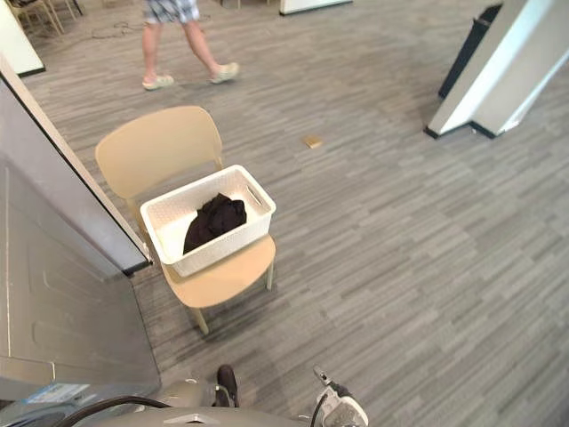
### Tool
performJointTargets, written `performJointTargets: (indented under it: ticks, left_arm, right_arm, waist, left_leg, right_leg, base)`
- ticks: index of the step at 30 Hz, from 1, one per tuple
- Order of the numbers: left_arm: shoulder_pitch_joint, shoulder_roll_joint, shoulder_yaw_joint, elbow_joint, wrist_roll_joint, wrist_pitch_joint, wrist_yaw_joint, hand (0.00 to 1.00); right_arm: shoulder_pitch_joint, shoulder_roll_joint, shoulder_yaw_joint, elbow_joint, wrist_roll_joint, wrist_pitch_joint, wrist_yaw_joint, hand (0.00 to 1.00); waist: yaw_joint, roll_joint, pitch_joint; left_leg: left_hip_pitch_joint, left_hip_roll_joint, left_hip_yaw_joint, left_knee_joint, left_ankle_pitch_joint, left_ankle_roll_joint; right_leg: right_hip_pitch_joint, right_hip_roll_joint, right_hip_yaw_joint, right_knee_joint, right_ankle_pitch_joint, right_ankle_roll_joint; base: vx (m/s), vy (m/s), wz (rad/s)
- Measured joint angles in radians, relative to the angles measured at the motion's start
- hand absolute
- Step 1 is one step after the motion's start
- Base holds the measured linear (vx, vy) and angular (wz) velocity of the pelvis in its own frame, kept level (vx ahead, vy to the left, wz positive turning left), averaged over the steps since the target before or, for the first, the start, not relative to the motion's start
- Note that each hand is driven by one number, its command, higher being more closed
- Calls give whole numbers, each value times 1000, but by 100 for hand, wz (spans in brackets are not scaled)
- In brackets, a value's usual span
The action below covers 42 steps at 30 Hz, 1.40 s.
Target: Pick up the laundry basket with both hands and put the clothes into the washing machine.
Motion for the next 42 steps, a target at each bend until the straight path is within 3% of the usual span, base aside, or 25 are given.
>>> performJointTargets:
  ticks: [1, 3, 5, 7, 8, 9, 11, 13, 15, 16, 17, 19, 21, 23, 25, 26, 27, 29, 31, 33, 36, 38, 42]
  left_arm:
    - [-10, 19, -39, -1, 1, 2, 0, 0]
    - [-31, 36, -94, -8, 1, 10, 1, 0]
    - [-47, 43, -137, -22, 4, 10, 1, 0]
    - [-84, 49, -189, -33, 11, 7, 3, 0]
    - [-94, 47, -201, -42, 11, 6, 3, 0]
    - [-114, 35, -215, -63, 14, 3, 2, 0]
    - [-139, 12, -216, -78, 33, -12, 0, 0]
    - [-136, 6, -213, -80, 58, -13, -4, 0]
    - [-114, 20, -165, -95, 81, -13, -10, 0]
    - [-108, 9, -130, -77, 95, -11, -10, 0]
    - [-93, -11, -111, -66, 97, -12, -15, 0]
    - [-84, -24, -61, -38, 95, -11, -22, 0]
    - [-61, -19, -17, -22, 81, -11, -20, 0]
    - [-34, -18, -11, -24, 55, -8, -8, 0]
    - [-16, -10, -34, -27, 36, -3, 16, 0]
    - [-17, -7, -46, -28, 36, -2, 21, 0]
    - [-17, -2, -80, -29, 37, -2, 35, 0]
    - [-14, 3, -104, -29, 39, -2, 48, 0]
    - [-10, 9, -121, -29, 42, 1, 66, 0]
    - [-13, 24, -134, -30, 62, 2, 72, 0]
    - [-20, 34, -162, -33, 99, 9, 77, 0]
    - [-19, 40, -207, -61, 118, 6, 73, 0]
    - [-22, 51, -262, -70, 120, -8, 55, 0]
  right_arm:
    - [1, -8, 15, -2, -1, -3, 6, 0]
    - [17, -22, 37, 0, 0, 1, 5, 0]
    - [30, -34, 54, 1, 0, 3, 4, 0]
    - [68, -32, 46, 3, 1, 7, 3, 0]
    - [77, -28, 35, 3, 4, 7, 3, 0]
    - [92, -24, 11, 1, 12, 8, 2, 0]
    - [105, -2, -28, 1, 19, 10, 1, 0]
    - [112, 10, -55, 2, 18, 15, 1, 0]
    - [125, 42, -76, 2, 18, 25, 3, 0]
    - [125, 42, -102, 2, 18, 28, 4, 0]
    - [121, 21, -122, 2, 18, 28, 5, 0]
    - [106, -13, -107, -4, 14, 31, 4, 0]
    - [95, -26, 12, -100, -28, 36, 0, 0]
    - [101, -29, 142, -320, -116, 30, -6, 0]
    - [75, -43, 176, -603, -166, 21, -32, 0]
    - [70, -53, 176, -659, -179, 15, -47, 0]
    - [53, -83, 176, -759, -235, 7, -81, 0]
    - [26, -114, 178, -833, -294, 6, -116, 0]
    - [10, -116, 185, -963, -337, 0, -163, 0]
    - [8, -115, 244, -1034, -388, -11, -183, 0]
    - [-11, -171, 383, -1066, -528, -38, -187, 0]
    - [-66, -264, 539, -1046, -623, -59, -147, 0]
    - [-217, -388, 798, -906, -694, -106, -59, 0]
  waist:
    - [-17, -12, 8]
    - [-36, -23, 19]
    - [-46, -22, 23]
    - [-61, -16, 35]
    - [-65, -13, 37]
    - [-65, -8, 37]
    - [-65, -6, 39]
    - [-61, -14, 34]
    - [-61, -67, 9]
    - [-65, -41, 8]
    - [-64, -7, -7]
    - [-66, 33, -18]
    - [-67, 36, -16]
    - [-65, 34, -12]
    - [-63, 19, 20]
    - [-64, 18, 22]
    - [-67, 22, 26]
    - [-71, 23, 25]
    - [-72, 34, 21]
    - [-67, 13, 30]
    - [-61, 12, 32]
    - [-53, 20, 34]
    - [-32, 25, 37]
  left_leg:
    - [35, -22, -40, -17, 0, 0]
    - [82, -40, -94, -31, -2, -4]
    - [118, -44, -136, -49, -2, -6]
    - [138, -42, -233, -38, -11, -27]
    - [143, -40, -262, -35, -14, -32]
    - [143, -32, -321, -22, -25, -47]
    - [133, -1, -412, 9, -56, -70]
    - [117, 36, -470, 31, -82, -107]
    - [102, 49, -498, 35, -105, -149]
    - [109, 105, -511, 41, -112, -175]
    - [113, 158, -511, 19, -94, -199]
    - [127, 205, -510, 2, -59, -242]
    - [99, 228, -511, 64, -30, -247]
    - [-10, 245, -477, 249, -22, -235]
    - [-86, 282, -333, 368, 47, -198]
    - [-92, 295, -284, 374, 53, -186]
    - [-96, 310, -188, 355, 34, -181]
    - [-72, 295, -137, 238, 48, -188]
    - [14, 275, -125, 20, 53, -216]
    - [20, 258, -119, -37, 86, -214]
    - [9, 239, -112, -70, 110, -199]
    - [15, 221, -108, -112, 134, -188]
    - [35, 207, -97, -164, 164, -181]
  right_leg:
    - [-98, 0, 42, 263, 12, -15]
    - [-183, 22, 60, 445, -41, -24]
    - [-245, 27, 54, 472, -99, -52]
    - [-300, 2, 54, 330, -176, -28]
    - [-300, -9, 56, 262, -185, -29]
    - [-292, -16, 85, 91, -183, -33]
    - [-251, 20, 199, -228, -132, -26]
    - [-226, 41, 220, -382, -57, -14]
    - [-205, 36, 190, -446, 23, 14]
    - [-185, 61, 127, -410, 48, 22]
    - [-188, 96, 84, -369, -1, 2]
    - [-170, 129, 33, -322, -57, -26]
    - [-133, 152, -12, -325, -84, -54]
    - [-117, 174, -50, -335, -98, -75]
    - [-77, 173, -98, -350, -108, -92]
    - [-66, 173, -116, -359, -108, -92]
    - [-49, 172, -153, -375, -110, -97]
    - [-54, 175, -172, -378, -110, -97]
    - [-71, 193, -172, -388, -104, -95]
    - [-85, 195, -164, -415, -76, -91]
    - [-89, 201, -162, -478, -27, -84]
    - [-91, 197, -158, -508, 0, -81]
    - [-96, 194, -140, -522, 18, -80]
  base:
    - [246, 64, 87]
    - [216, -3, 80]
    - [211, -39, 79]
    - [153, -100, 120]
    - [162, -165, 139]
    - [224, -277, 136]
    - [199, -315, 130]
    - [163, -404, 100]
    - [251, -676, 97]
    - [278, -665, 91]
    - [253, -503, 80]
    - [272, -390, 69]
    - [207, -334, 63]
    - [84, -274, 34]
    - [30, -265, 49]
    - [0, -208, 84]
    - [-13, -111, 67]
    - [-7, -28, 44]
    - [3, 62, 14]
    - [-17, 74, -7]
    - [-16, 96, -4]
    - [-27, 111, 2]
    - [-35, 65, -5]
